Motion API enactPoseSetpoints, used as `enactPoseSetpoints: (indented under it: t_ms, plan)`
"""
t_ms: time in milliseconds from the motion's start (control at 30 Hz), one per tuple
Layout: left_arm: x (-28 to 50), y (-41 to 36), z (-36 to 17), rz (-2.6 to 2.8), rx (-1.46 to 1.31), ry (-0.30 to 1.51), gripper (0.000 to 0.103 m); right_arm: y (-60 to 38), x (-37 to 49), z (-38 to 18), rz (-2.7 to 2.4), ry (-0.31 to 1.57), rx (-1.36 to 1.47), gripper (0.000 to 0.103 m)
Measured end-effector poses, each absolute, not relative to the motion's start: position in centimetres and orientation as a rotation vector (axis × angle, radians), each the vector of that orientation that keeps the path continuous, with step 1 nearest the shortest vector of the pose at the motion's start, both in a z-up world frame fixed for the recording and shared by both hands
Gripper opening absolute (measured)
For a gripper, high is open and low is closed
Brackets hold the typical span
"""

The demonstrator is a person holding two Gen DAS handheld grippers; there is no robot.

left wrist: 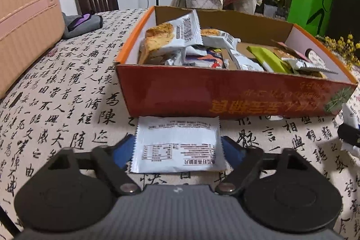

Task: Organize snacks
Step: 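Grasp the last white packet with the left tool while the right tool holds its packet, then lower both white packets into the cardboard box and open both tools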

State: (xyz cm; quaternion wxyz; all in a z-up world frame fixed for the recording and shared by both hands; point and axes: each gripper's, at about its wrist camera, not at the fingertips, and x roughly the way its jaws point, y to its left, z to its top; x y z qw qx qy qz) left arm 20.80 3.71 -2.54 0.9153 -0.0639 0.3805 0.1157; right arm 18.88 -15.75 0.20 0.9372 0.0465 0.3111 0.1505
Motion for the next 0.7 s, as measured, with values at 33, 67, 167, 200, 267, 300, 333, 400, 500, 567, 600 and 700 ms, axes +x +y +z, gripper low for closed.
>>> enactPoseSetpoints:
  t_ms: [33, 67, 167, 200, 267, 300, 333, 400, 500, 567, 600, 700]
  plan:
    - [20.6, 3.8, -2.5, 0.232, -0.141, 0.776, 0.074, -15.7, 18.9, 0.2, 0.307, 0.635, 0.094, 0.042]
    - [20.3, 3.8, -2.4, 0.228, -0.141, 0.772, 0.071, -15.7, 18.9, 0.2, 0.308, 0.633, 0.094, 0.042]
    - [19.6, 3.5, -2.4, 0.221, -0.125, 0.756, 0.065, -15.7, 18.6, 0.3, 0.315, 0.62, 0.091, 0.042]
    - [19.3, 3.5, -2.3, 0.217, -0.125, 0.748, 0.064, -15.6, 18.5, 0.4, 0.318, 0.615, 0.089, 0.042]
    - [18.9, 3.6, -2.2, 0.207, -0.135, 0.744, 0.063, -15.5, 18.3, 0.5, 0.321, 0.601, 0.083, 0.042]
    - [18.6, 3.6, -2.1, 0.203, -0.14, 0.74, 0.063, -15.5, 18.2, 0.7, 0.323, 0.595, 0.08, 0.042]
    - [18.4, 3.6, -2.0, 0.202, -0.138, 0.734, 0.063, -15.4, 18.1, 0.8, 0.326, 0.59, 0.077, 0.042]
    - [17.7, 3.6, -1.6, 0.196, -0.135, 0.715, 0.063, -15.3, 17.8, 1.0, 0.327, 0.578, 0.069, 0.041]
    - [16.7, 3.5, -0.6, 0.189, -0.134, 0.676, 0.063, -15.4, 17.3, 1.5, 0.333, 0.564, 0.068, 0.041]
    - [16.2, 3.4, 0.4, 0.182, -0.135, 0.644, 0.063, -15.4, 17.0, 1.9, 0.337, 0.553, 0.066, 0.041]
    - [15.9, 3.3, 0.9, 0.176, -0.136, 0.625, 0.063, -15.4, 16.8, 2.1, 0.339, 0.547, 0.066, 0.041]
    - [15.5, 2.8, 2.4, 0.16, -0.135, 0.577, 0.063, -15.5, 16.3, 3.0, 0.344, 0.517, 0.064, 0.041]
